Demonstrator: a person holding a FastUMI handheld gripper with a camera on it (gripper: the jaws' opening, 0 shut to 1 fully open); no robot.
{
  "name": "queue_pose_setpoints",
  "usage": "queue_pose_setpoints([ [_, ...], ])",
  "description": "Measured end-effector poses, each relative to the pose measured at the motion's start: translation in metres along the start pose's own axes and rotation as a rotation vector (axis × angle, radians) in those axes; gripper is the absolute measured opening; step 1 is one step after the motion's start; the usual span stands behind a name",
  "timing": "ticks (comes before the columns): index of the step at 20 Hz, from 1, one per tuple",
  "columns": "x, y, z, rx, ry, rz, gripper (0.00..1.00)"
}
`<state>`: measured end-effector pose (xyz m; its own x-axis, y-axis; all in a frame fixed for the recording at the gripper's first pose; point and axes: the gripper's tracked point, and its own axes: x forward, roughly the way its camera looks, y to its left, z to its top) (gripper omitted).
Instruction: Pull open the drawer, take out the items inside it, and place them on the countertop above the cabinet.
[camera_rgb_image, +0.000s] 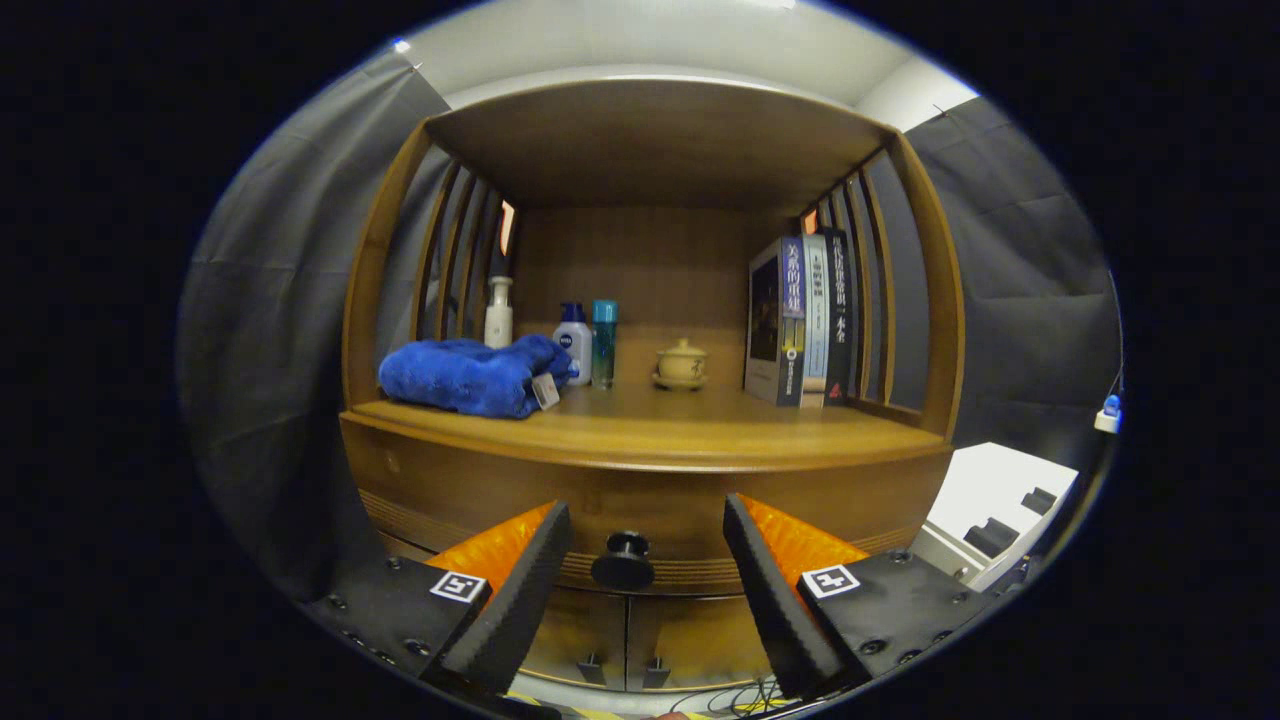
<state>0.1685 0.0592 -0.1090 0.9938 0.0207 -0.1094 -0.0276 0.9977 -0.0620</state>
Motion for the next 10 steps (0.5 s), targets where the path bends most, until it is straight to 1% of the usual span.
queue_pose_setpoints([
  [4, 0.028, 0.005, -0.03, 0.004, 0.047, 0.002, 0.98],
  [6, 0.035, 0.012, -0.042, 0.003, 0.062, 0.013, 0.98],
  [8, 0.04, 0.015, -0.048, -0.01, 0.063, 0.013, 0.95],
  [10, 0.042, 0.016, -0.056, -0.007, 0.083, 0.002, 0.85],
])
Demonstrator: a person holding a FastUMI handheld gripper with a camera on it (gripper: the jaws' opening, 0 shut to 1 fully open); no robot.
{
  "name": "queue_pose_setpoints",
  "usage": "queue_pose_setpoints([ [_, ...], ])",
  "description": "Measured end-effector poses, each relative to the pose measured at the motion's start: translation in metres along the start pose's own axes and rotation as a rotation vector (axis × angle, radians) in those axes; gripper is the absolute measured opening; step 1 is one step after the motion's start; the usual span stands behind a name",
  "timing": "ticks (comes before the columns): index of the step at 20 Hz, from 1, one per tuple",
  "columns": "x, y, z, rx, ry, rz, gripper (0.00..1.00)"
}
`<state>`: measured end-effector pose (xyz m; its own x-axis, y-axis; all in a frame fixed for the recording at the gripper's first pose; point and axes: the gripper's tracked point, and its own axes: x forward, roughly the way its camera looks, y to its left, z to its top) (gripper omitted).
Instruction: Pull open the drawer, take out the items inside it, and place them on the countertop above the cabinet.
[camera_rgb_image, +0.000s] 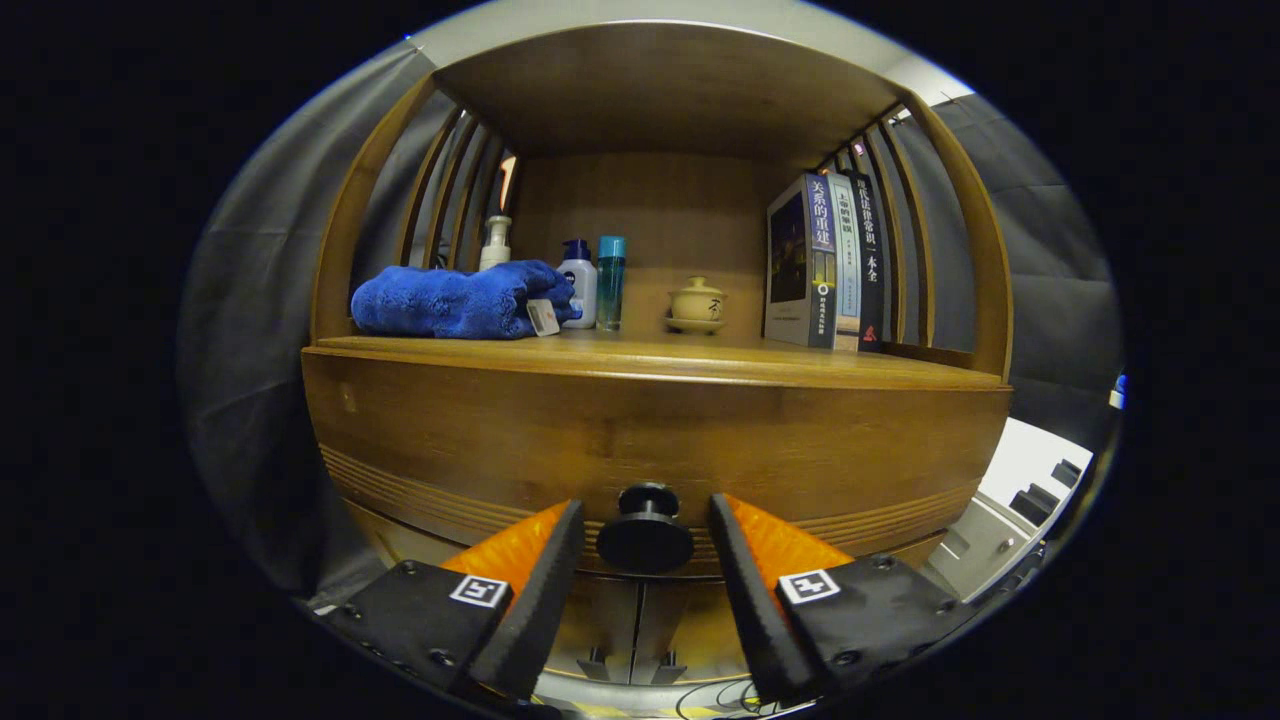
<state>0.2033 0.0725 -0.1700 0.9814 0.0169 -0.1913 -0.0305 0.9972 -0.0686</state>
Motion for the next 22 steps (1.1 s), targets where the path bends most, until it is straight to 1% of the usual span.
queue_pose_setpoints([
  [1, 0.001, -0.001, 0.002, 0.003, -0.014, -0.008, 0.8],
  [2, 0.005, -0.001, 0.001, 0.005, -0.018, -0.013, 0.72],
  [5, 0.001, -0.001, -0.001, 0.032, -0.012, -0.004, 0.53],
  [7, 0.001, 0.0, 0.0, 0.048, -0.015, 0.005, 0.42],
  [9, 0.003, 0.0, 0.0, 0.042, -0.015, 0.004, 0.35],
  [15, -0.006, -0.001, -0.001, 0.056, 0.005, 0.013, 0.34],
  [22, -0.045, -0.001, -0.007, 0.052, 0.008, 0.013, 0.34],
])
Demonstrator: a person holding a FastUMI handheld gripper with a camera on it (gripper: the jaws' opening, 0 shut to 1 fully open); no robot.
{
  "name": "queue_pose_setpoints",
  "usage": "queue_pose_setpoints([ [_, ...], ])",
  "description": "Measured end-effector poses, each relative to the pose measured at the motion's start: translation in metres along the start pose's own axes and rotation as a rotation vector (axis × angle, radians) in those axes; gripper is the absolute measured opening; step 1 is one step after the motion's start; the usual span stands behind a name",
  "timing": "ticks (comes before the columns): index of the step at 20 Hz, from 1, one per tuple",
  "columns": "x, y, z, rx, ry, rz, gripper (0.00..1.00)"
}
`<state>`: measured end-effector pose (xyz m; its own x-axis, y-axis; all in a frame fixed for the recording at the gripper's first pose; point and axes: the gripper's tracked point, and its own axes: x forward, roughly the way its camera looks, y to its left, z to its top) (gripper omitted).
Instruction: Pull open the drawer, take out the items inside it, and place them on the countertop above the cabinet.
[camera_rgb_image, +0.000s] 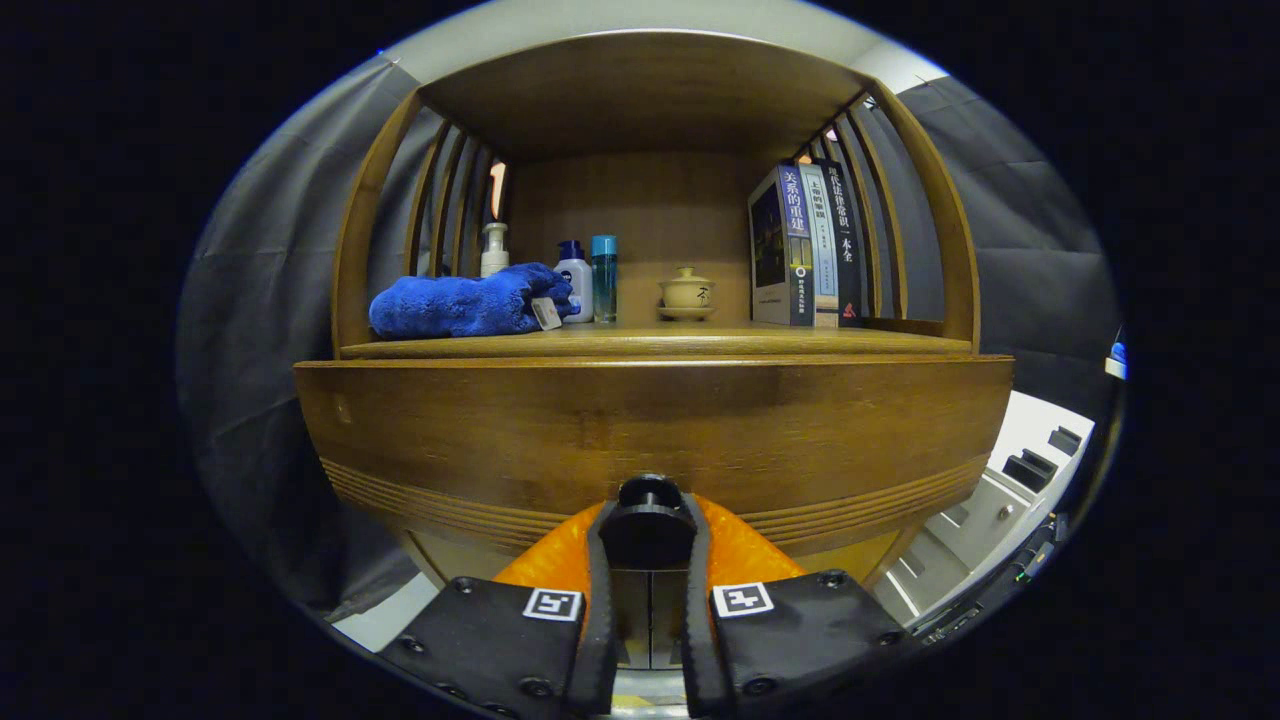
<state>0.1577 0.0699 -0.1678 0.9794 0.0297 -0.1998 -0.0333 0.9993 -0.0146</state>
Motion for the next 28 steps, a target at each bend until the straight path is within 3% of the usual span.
queue_pose_setpoints([
  [10, -0.057, 0.001, -0.011, -0.001, 0.025, 0.007, 0.34],
  [28, -0.11, 0.001, -0.029, -0.032, 0.046, 0.013, 0.34],
])
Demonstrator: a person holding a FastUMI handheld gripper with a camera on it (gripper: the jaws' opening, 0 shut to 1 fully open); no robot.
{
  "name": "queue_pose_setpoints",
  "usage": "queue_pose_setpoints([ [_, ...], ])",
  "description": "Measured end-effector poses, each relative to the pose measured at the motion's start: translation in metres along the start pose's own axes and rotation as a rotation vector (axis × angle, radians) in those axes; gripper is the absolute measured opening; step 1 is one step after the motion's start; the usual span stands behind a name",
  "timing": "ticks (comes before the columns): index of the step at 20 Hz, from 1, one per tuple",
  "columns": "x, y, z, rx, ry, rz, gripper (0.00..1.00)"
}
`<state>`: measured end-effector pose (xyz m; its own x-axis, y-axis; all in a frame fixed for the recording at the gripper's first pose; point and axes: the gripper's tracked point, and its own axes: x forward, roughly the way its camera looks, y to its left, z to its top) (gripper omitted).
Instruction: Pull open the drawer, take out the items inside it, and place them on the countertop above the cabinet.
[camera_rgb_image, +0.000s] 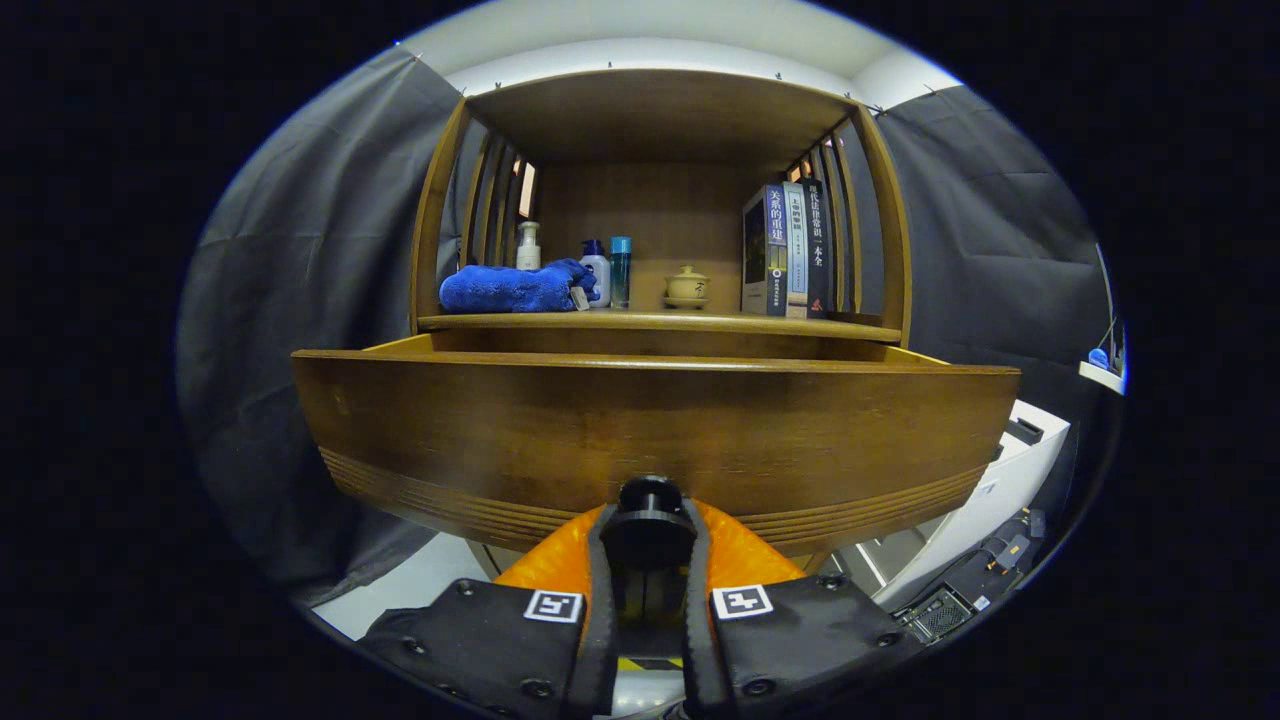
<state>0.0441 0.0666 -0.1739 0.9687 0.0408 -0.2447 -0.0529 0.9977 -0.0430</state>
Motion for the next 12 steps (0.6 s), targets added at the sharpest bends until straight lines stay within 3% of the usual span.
queue_pose_setpoints([
  [7, 0.001, -0.001, 0.001, 0.005, -0.01, -0.007, 0.43],
  [12, -0.006, -0.006, 0.016, 0.057, -0.032, -0.001, 0.6],
])
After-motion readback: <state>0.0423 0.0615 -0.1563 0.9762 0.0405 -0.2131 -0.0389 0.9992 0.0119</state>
